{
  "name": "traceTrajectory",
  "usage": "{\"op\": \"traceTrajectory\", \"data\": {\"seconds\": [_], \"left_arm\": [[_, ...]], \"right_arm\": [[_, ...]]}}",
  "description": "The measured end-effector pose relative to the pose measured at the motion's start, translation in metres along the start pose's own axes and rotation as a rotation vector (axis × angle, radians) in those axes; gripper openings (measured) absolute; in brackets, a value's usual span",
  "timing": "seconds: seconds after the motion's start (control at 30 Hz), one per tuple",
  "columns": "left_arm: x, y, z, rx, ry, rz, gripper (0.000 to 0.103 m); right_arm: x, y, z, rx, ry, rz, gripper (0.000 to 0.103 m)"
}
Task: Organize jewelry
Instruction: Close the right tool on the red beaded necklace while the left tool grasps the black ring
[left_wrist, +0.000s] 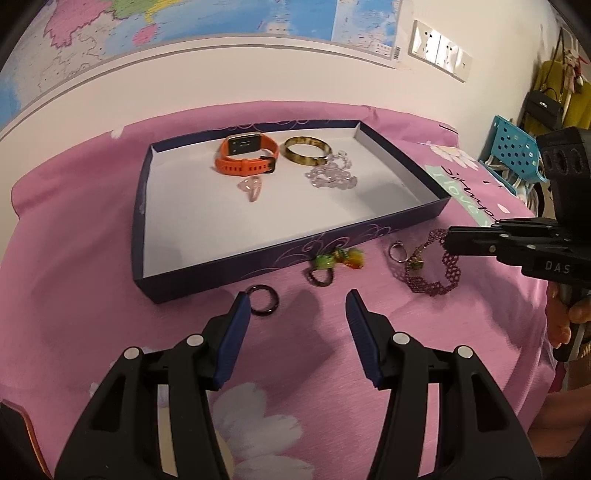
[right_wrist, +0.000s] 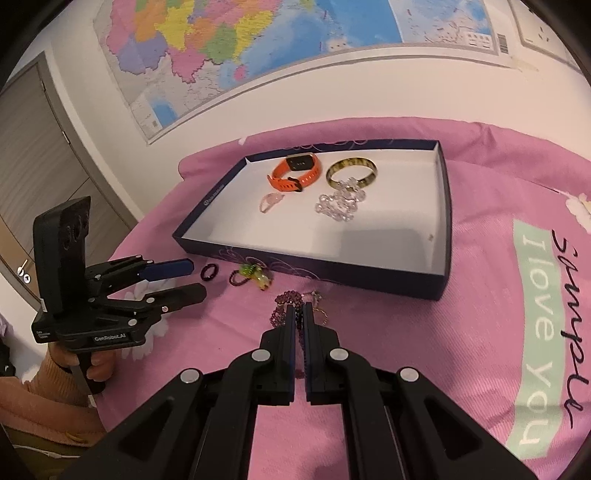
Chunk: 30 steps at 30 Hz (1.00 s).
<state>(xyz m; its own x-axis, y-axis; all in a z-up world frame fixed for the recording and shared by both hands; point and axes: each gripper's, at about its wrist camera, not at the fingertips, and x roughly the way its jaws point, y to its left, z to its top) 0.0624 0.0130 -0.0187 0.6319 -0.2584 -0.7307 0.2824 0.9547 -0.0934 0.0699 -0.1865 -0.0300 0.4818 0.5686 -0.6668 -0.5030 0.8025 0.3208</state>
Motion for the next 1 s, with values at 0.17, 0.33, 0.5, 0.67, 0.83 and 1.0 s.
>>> {"op": "traceTrajectory", "data": {"seconds": [0.17,0.33,0.5,0.67,0.83,1.0], "left_arm": [[0.002,0.005,0.000,-0.022,0.005,0.010,0.053],[0.004,0.012,-0.001,-0.041,0.018,0.022,0.052],[0.012,0.014,0.000,-0.047,0.037,0.023,0.046],[0.016,0.016,0.002,-0.048,0.045,0.032,0.043],[0.019,0.014,0.002,-0.037,0.049,0.055,0.037],[0.019,0.012,0.001,-0.022,0.048,0.058,0.022]], "right_arm": [[-0.002,-0.005,-0.005,0.012,0.008,-0.003,0.003],[-0.003,-0.011,-0.010,0.024,0.020,-0.006,0.003],[-0.003,-0.011,-0.015,0.030,0.030,-0.006,0.003],[-0.002,-0.009,-0.016,0.020,0.032,-0.002,0.003],[-0.002,-0.010,-0.018,0.024,0.033,-0.003,0.004],[-0.004,-0.008,-0.016,0.012,0.024,-0.009,0.004]]}}
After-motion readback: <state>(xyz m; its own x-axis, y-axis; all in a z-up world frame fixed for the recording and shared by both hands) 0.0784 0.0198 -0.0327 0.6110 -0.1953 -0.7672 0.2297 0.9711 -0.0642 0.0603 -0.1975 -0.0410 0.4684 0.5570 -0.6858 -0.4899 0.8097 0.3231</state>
